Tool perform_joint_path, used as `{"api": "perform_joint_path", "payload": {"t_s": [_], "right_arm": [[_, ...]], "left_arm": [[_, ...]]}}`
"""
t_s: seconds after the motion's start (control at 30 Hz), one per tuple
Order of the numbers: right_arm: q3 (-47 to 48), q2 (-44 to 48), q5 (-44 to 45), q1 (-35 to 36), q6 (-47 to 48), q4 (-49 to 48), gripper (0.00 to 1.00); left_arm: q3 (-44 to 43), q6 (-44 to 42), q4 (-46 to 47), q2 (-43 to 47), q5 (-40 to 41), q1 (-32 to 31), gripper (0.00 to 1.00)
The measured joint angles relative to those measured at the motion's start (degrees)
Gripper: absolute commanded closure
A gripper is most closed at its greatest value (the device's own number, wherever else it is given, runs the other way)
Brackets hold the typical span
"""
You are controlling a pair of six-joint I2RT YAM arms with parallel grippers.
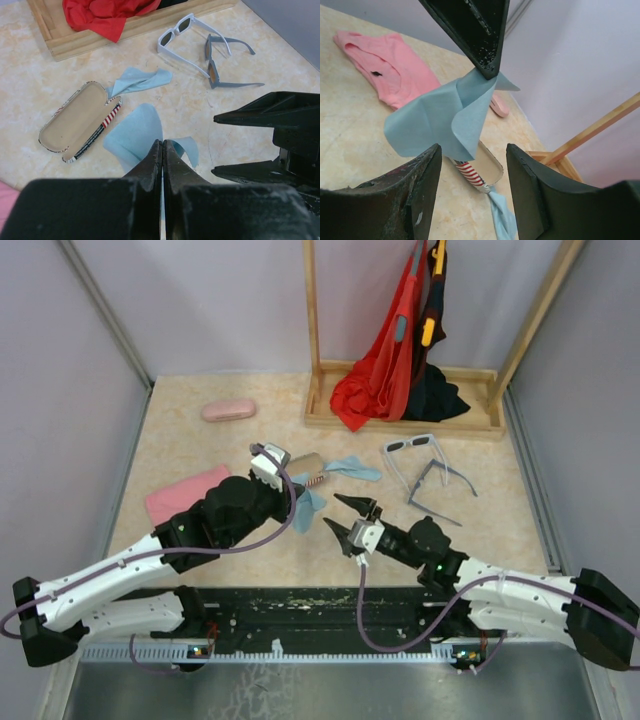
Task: Organize the sunglasses
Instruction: Adjust the glasses cleaning cloth at the center of the board.
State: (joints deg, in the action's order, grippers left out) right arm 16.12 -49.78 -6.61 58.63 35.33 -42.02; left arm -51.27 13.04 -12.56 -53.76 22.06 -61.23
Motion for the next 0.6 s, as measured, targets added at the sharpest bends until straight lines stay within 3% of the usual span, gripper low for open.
{"api": "perform_joint_path", "payload": {"t_s": [0.6], "right_arm": [[0.09,-8.39,4.15,1.40,5.86,-7.30,0.49]], "left_arm": [[-1.66,3.93,-3.74,-0.24,0.90,0.00,1.00]]}}
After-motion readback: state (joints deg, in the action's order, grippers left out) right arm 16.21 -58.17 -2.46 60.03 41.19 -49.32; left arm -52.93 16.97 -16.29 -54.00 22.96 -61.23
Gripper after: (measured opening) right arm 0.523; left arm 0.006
